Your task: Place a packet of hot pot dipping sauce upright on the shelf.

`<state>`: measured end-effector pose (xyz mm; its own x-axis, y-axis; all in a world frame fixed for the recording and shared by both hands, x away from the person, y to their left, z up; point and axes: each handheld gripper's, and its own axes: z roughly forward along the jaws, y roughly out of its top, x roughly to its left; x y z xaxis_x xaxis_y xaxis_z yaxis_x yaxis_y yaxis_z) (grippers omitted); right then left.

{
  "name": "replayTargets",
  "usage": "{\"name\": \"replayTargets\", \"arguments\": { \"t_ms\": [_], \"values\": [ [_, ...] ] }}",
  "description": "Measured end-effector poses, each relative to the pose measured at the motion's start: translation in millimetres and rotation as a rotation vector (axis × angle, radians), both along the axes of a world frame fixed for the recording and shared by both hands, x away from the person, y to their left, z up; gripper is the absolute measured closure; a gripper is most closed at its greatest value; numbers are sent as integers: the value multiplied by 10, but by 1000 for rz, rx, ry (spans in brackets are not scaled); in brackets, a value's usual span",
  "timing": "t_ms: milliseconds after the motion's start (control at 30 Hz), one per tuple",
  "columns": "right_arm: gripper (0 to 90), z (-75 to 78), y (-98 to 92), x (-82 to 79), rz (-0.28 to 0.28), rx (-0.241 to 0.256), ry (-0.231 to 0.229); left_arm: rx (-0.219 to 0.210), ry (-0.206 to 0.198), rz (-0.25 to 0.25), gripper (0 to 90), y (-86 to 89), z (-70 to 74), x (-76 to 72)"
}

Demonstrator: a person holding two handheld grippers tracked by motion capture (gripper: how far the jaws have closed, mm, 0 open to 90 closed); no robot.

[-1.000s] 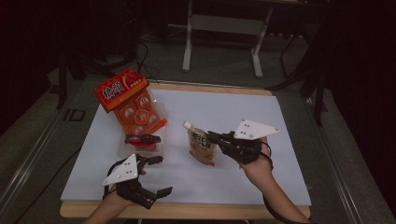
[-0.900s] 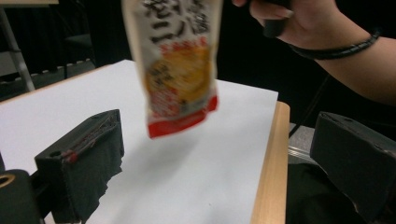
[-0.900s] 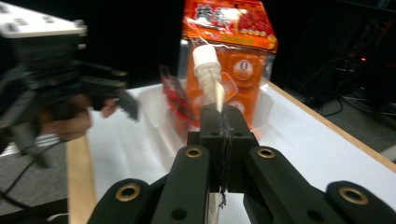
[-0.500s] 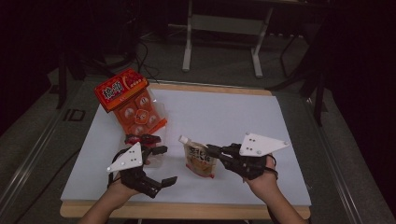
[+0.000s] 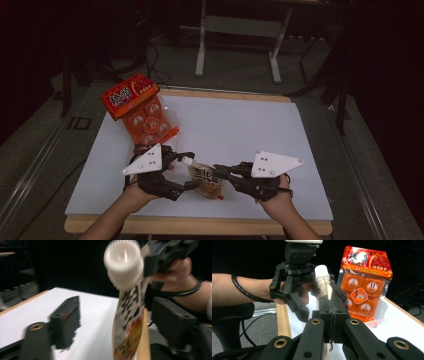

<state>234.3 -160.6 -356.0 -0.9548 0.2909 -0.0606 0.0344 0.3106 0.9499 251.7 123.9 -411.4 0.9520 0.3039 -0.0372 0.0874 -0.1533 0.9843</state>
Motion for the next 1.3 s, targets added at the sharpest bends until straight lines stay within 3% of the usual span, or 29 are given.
{"name": "replayTargets", "arguments": {
  "t_ms": [133, 267, 533, 667, 867, 1133, 1300],
  "values": [
    [894, -12, 26, -15, 4, -11, -5, -12, -3, -39, 439, -11, 19, 8],
    [894, -37, 41, -7, 5, -16, 1, 10, -12, -56, 613, -28, 35, 0],
    [893, -73, 36, 29, -10, -19, 10, 33, 1, -85, 803, -29, 28, 28],
    [892, -81, 20, 43, -6, -17, 21, 41, 14, -100, 839, -28, 28, 52],
    [889, -86, 18, 64, -6, -7, 23, 50, -13, -99, 861, -13, 59, 56],
    [873, -86, 37, 98, -1, -3, 37, 59, -9, -115, 878, 19, 80, 83],
    [773, -60, 14, 125, -3, 12, 50, 83, -21, -115, 884, 28, 131, 71]
  ]
}}
